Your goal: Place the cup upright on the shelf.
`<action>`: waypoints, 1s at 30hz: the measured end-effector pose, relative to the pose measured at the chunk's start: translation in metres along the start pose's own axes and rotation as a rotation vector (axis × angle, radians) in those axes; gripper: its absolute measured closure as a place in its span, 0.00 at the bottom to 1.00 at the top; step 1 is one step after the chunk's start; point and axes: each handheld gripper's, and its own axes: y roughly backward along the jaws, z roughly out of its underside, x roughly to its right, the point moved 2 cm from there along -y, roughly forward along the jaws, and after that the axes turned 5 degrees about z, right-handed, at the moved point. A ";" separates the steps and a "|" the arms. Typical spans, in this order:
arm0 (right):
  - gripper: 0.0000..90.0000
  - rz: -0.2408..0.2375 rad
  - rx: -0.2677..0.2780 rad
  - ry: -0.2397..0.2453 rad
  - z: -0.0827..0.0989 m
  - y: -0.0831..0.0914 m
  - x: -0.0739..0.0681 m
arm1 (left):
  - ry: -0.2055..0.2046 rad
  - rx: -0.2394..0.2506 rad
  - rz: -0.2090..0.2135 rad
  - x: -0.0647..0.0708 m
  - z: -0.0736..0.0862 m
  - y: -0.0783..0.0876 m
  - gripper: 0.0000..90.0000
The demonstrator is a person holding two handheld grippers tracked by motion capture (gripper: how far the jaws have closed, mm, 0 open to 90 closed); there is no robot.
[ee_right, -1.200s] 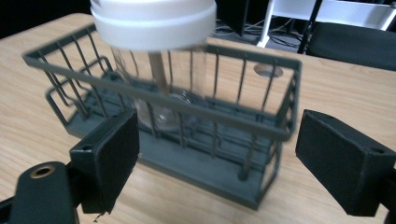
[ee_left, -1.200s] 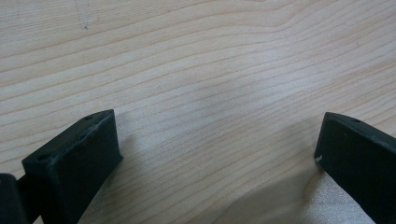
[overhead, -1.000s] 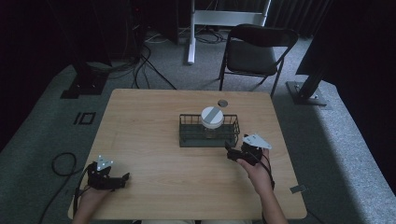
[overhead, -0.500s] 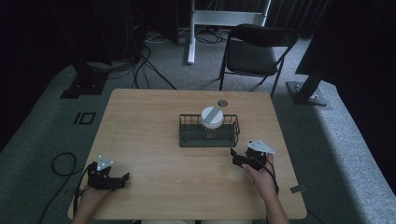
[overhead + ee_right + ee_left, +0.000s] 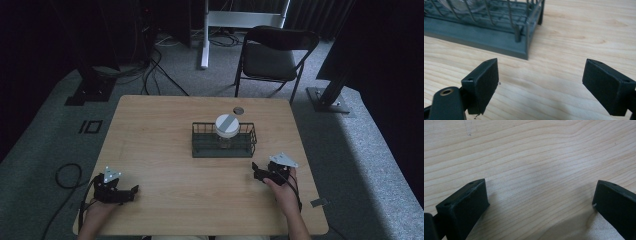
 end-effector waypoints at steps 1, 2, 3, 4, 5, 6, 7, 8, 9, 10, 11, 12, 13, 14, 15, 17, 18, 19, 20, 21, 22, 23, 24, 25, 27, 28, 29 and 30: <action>0.15 0.005 -0.003 0.003 0.001 0.000 0.002 | 0.000 0.000 0.000 0.000 0.000 0.000 0.00; 0.15 0.005 -0.003 0.003 0.001 0.000 0.002 | 0.000 0.000 0.000 0.000 0.000 0.000 0.00; 0.15 0.008 -0.005 -0.002 0.002 0.000 0.003 | 0.000 0.000 0.000 0.000 0.000 0.000 0.00; 0.15 0.018 -0.013 -0.007 0.004 0.000 0.006 | 0.000 0.000 0.000 0.000 0.000 0.000 0.00; 0.15 0.023 -0.017 -0.004 0.004 -0.001 0.007 | 0.000 0.000 0.000 0.000 0.000 0.000 0.00; 0.15 0.030 -0.022 -0.007 0.005 -0.001 0.008 | -0.001 0.000 0.000 0.000 0.000 0.000 0.00; 0.15 0.036 -0.024 -0.012 0.006 -0.001 0.009 | -0.001 -0.001 0.000 0.000 0.000 0.000 0.00; 0.15 0.036 -0.024 -0.012 0.006 -0.001 0.009 | -0.001 -0.001 0.000 0.000 0.000 0.000 0.00; 0.14 0.040 -0.027 -0.017 0.007 -0.002 0.011 | -0.001 0.000 0.000 0.000 0.000 0.000 0.00; 0.14 0.051 -0.037 -0.023 0.008 -0.002 0.013 | -0.001 0.000 0.000 0.000 0.000 0.000 0.00; 0.14 0.053 -0.039 -0.028 0.008 -0.002 0.013 | -0.001 0.000 0.000 0.000 0.000 0.000 0.00; 0.14 0.055 -0.042 -0.035 0.009 -0.003 0.014 | -0.001 -0.001 0.000 0.000 0.000 0.000 0.00; 0.14 0.059 -0.047 -0.034 0.009 -0.003 0.016 | -0.001 0.000 0.000 0.000 0.000 0.000 0.00; 0.14 0.065 -0.053 -0.031 0.010 -0.003 0.017 | -0.001 -0.001 0.000 0.000 0.000 0.000 0.00; 0.14 0.065 -0.056 -0.040 0.011 -0.004 0.018 | -0.001 -0.001 0.000 0.000 0.000 0.000 0.00; 0.14 0.069 -0.068 -0.046 0.012 -0.004 0.020 | -0.001 -0.001 0.000 0.000 0.000 0.000 0.00; 0.14 0.074 -0.074 -0.041 0.013 -0.004 0.021 | -0.002 -0.001 0.000 0.000 0.000 0.000 0.00; 0.14 0.076 -0.077 -0.042 0.013 -0.004 0.021 | -0.001 -0.001 0.000 0.000 0.000 0.000 0.00; 0.14 0.081 -0.079 -0.046 0.013 -0.004 0.022 | -0.001 -0.001 0.000 0.000 0.000 0.000 0.00; 0.14 0.088 -0.079 -0.047 0.013 -0.004 0.023 | -0.001 -0.001 0.000 0.000 0.000 0.000 0.00; 0.14 0.095 -0.085 -0.044 0.014 -0.004 0.024 | -0.001 -0.001 0.000 0.000 0.000 0.000 0.00; 0.14 0.099 -0.088 -0.049 0.014 -0.004 0.025 | -0.001 -0.001 0.000 0.000 0.000 0.000 0.00; 0.14 0.102 -0.091 -0.057 0.014 -0.004 0.026 | -0.001 -0.001 0.000 0.000 0.000 0.000 0.00; 0.14 0.101 -0.098 -0.064 0.014 -0.004 0.027 | -0.001 -0.001 0.000 0.000 0.000 0.000 0.00; 0.14 0.104 -0.112 -0.079 0.015 -0.004 0.029 | -0.001 -0.001 0.000 0.000 0.000 0.000 0.00; 0.14 0.106 -0.116 -0.082 0.015 -0.005 0.029 | -0.001 -0.001 0.000 0.000 0.000 0.000 0.00; 0.14 0.104 -0.128 -0.075 0.015 -0.005 0.030 | -0.001 -0.001 0.000 0.000 0.000 0.000 0.00; 0.14 0.105 -0.141 -0.073 0.016 -0.005 0.030 | -0.001 -0.001 0.000 0.000 0.000 0.000 0.00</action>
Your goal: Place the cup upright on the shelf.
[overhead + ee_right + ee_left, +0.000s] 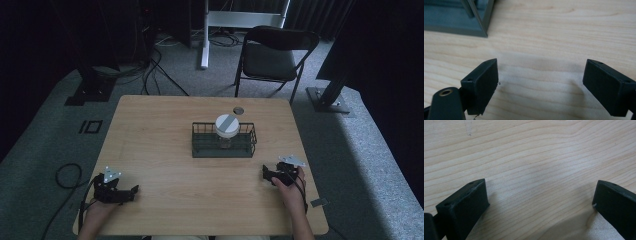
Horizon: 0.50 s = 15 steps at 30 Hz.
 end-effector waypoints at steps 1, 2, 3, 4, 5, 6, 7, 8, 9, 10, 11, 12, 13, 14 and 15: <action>0.14 -0.004 -0.010 0.001 0.000 -0.001 0.000 | 0.000 0.000 0.000 0.000 0.000 0.000 0.00; 0.14 -0.008 -0.018 -0.004 0.000 -0.001 0.000 | 0.000 0.000 0.000 0.000 0.000 0.000 0.00; 0.14 -0.010 -0.027 -0.003 0.000 -0.002 0.001 | 0.000 0.000 0.000 0.000 0.000 0.000 0.00; 0.14 -0.006 -0.041 -0.010 0.001 -0.002 0.001 | 0.000 0.000 0.000 0.000 0.000 0.000 0.00; 0.14 0.000 -0.043 -0.016 0.001 -0.002 0.002 | 0.000 0.000 0.000 0.000 0.000 0.000 0.00; 0.14 0.004 -0.042 -0.021 0.001 -0.002 0.002 | 0.000 0.000 0.000 0.000 0.000 0.000 0.00; 0.14 0.005 -0.043 -0.026 0.001 -0.002 0.002 | 0.000 0.000 0.000 0.000 0.000 0.000 0.00; 0.14 0.009 -0.043 -0.029 0.001 -0.002 0.003 | 0.000 0.000 0.000 0.000 0.000 0.000 0.00; 0.14 0.015 -0.044 -0.033 0.001 -0.002 0.003 | 0.000 0.000 0.000 0.000 0.000 0.000 0.00; 0.14 0.024 -0.045 -0.032 0.002 -0.002 0.004 | -0.001 0.000 0.000 0.000 0.000 0.000 0.00; 0.14 0.026 -0.045 -0.031 0.002 -0.002 0.004 | 0.000 0.000 0.000 0.000 0.000 0.000 0.00; 0.14 0.025 -0.045 -0.036 0.002 -0.001 0.004 | 0.000 0.000 0.000 0.000 0.000 0.000 0.00; 0.14 0.030 -0.046 -0.043 0.002 -0.001 0.005 | 0.000 0.000 0.000 0.000 0.000 0.000 0.00; 0.14 0.039 -0.047 -0.043 0.002 -0.001 0.005 | 0.000 0.000 0.000 0.000 0.000 0.000 0.00; 0.14 0.044 -0.047 -0.041 0.002 -0.001 0.004 | 0.000 0.000 0.000 0.000 0.000 0.000 0.00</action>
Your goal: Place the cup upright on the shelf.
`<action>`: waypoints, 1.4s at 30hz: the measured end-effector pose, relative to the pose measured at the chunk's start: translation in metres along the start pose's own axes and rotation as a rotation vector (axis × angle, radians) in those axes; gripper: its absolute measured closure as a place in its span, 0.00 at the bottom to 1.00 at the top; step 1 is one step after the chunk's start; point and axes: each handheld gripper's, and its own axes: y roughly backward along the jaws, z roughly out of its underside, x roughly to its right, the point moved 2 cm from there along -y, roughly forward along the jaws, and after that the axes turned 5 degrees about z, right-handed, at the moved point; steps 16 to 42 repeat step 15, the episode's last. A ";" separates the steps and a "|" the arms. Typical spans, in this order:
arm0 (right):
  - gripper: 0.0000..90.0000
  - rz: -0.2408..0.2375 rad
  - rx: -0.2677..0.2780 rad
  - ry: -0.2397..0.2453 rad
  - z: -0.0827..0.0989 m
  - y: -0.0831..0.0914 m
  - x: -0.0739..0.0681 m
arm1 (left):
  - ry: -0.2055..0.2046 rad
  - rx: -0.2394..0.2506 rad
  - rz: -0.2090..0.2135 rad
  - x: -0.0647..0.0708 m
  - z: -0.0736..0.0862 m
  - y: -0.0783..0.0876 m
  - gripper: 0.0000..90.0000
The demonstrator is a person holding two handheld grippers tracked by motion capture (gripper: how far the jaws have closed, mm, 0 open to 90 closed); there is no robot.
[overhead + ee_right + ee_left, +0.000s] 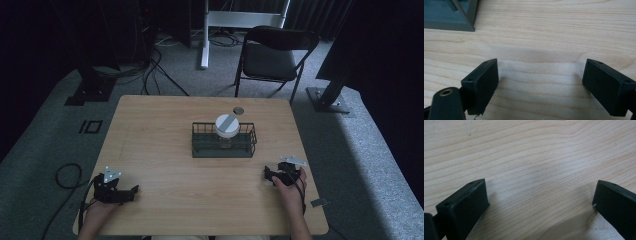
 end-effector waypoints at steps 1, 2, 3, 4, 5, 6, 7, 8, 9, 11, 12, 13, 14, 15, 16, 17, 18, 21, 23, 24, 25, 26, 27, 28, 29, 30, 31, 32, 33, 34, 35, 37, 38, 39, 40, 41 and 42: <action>0.14 0.004 -0.001 0.001 0.000 0.000 0.000 | 0.000 0.000 0.000 0.000 0.000 0.000 0.00; 0.14 0.004 -0.001 0.001 0.000 0.000 0.000 | 0.000 0.000 0.000 0.000 0.000 0.000 0.00; 0.14 0.003 -0.002 0.001 0.000 0.000 0.000 | 0.000 0.000 0.000 0.000 0.000 0.000 0.00; 0.14 0.003 -0.002 0.001 0.000 0.000 0.000 | 0.000 0.000 0.000 0.000 0.000 0.000 0.00; 0.14 0.004 -0.002 0.001 0.000 0.000 0.000 | 0.000 0.000 0.000 0.000 0.000 0.000 0.00; 0.14 0.004 -0.002 0.001 0.000 0.000 0.000 | 0.000 0.000 0.000 0.000 0.000 0.000 0.00; 0.14 0.004 -0.002 0.001 0.000 0.000 0.000 | 0.000 0.000 0.000 0.000 0.000 0.000 0.00; 0.14 0.004 -0.002 0.001 0.000 0.000 0.000 | 0.000 0.000 0.000 0.000 0.000 0.000 0.00; 0.14 0.005 -0.002 0.000 0.000 0.000 0.000 | 0.000 0.000 0.000 0.000 0.000 0.000 0.00; 0.14 0.006 -0.002 -0.002 0.000 0.000 0.000 | 0.000 0.000 0.000 0.000 0.000 0.000 0.00; 0.14 0.006 -0.002 -0.001 0.000 0.000 0.000 | 0.000 0.000 0.000 0.000 0.000 0.000 0.00; 0.14 0.006 -0.002 -0.002 0.000 0.000 0.000 | 0.000 0.000 0.000 0.000 0.000 0.000 0.00; 0.14 0.006 -0.002 -0.002 0.000 0.000 0.000 | 0.000 0.000 0.000 0.000 0.000 0.000 0.00; 0.14 0.006 -0.002 -0.001 0.000 0.000 0.000 | 0.000 0.000 0.000 0.000 0.000 0.000 0.00; 0.14 0.006 -0.002 -0.001 0.000 0.000 0.000 | 0.000 0.000 0.000 0.000 0.000 0.000 0.00; 0.14 0.006 -0.002 -0.001 0.000 0.000 0.000 | 0.000 0.000 0.000 0.000 0.000 0.000 0.00; 0.14 0.006 -0.002 -0.001 0.000 0.000 0.000 | 0.000 0.000 0.000 0.000 0.000 0.000 0.00; 0.14 0.006 -0.002 -0.001 0.000 0.000 0.000 | 0.000 0.000 0.000 0.000 0.000 0.000 0.00; 0.14 0.006 -0.002 -0.001 0.000 0.000 0.000 | 0.000 0.000 0.000 0.000 0.000 0.000 0.00; 0.14 0.006 -0.002 -0.001 0.000 0.000 0.000 | 0.000 0.000 0.000 0.000 0.000 0.000 0.00; 0.14 0.006 -0.002 -0.001 0.000 0.000 0.000 | 0.000 0.000 0.000 0.000 0.000 0.000 0.00; 0.14 0.006 -0.002 -0.001 0.000 0.000 0.000 | 0.000 0.000 0.000 0.000 0.000 0.000 0.00; 0.14 0.006 -0.002 -0.001 0.000 0.000 0.000 | 0.000 0.000 0.000 0.000 0.000 0.000 0.00; 0.14 0.006 -0.002 -0.001 0.000 0.000 0.000 | 0.000 0.000 0.000 0.000 0.000 0.000 0.00; 0.14 0.006 -0.002 -0.001 0.000 0.000 0.000 | 0.000 0.000 0.000 0.000 0.000 0.000 0.00; 0.14 0.006 -0.002 -0.001 0.000 0.000 0.000 | 0.000 0.000 0.000 0.000 0.000 0.000 0.00; 0.14 0.006 -0.002 -0.001 0.000 0.000 0.000 | 0.000 0.000 0.000 0.000 0.000 0.000 0.00; 0.14 0.006 -0.002 -0.001 0.000 0.000 0.000 | 0.000 0.000 0.000 0.000 0.000 0.000 0.00; 0.14 0.006 -0.002 -0.001 0.000 0.000 0.000 | 0.000 0.000 0.000 0.000 0.000 0.000 0.00; 0.14 0.006 -0.002 -0.001 0.000 0.000 0.000 | 0.000 0.000 0.000 0.000 0.000 0.000 0.00; 0.14 0.006 -0.002 -0.001 0.000 0.000 0.000 | 0.000 0.000 0.000 0.000 0.000 0.000 0.00; 0.14 0.006 -0.002 -0.001 0.000 0.000 0.000 | 0.000 0.000 0.000 0.000 0.000 0.000 0.00; 0.14 0.006 -0.002 -0.001 0.000 0.000 0.000 | 0.000 0.000 0.000 0.000 0.000 0.000 0.00; 0.14 0.006 -0.002 -0.001 0.000 0.000 0.000 | 0.000 0.000 0.000 0.000 0.000 0.000 0.00; 0.14 0.006 -0.002 -0.001 0.000 0.000 0.000 | 0.000 0.000 0.000 0.000 0.000 0.000 0.00; 0.14 0.006 -0.002 -0.001 0.000 0.000 0.000 | 0.000 0.000 0.000 0.000 0.000 0.000 0.00; 0.14 0.006 -0.002 -0.001 0.000 0.000 0.000 | 0.000 0.000 0.000 0.000 0.000 0.000 0.00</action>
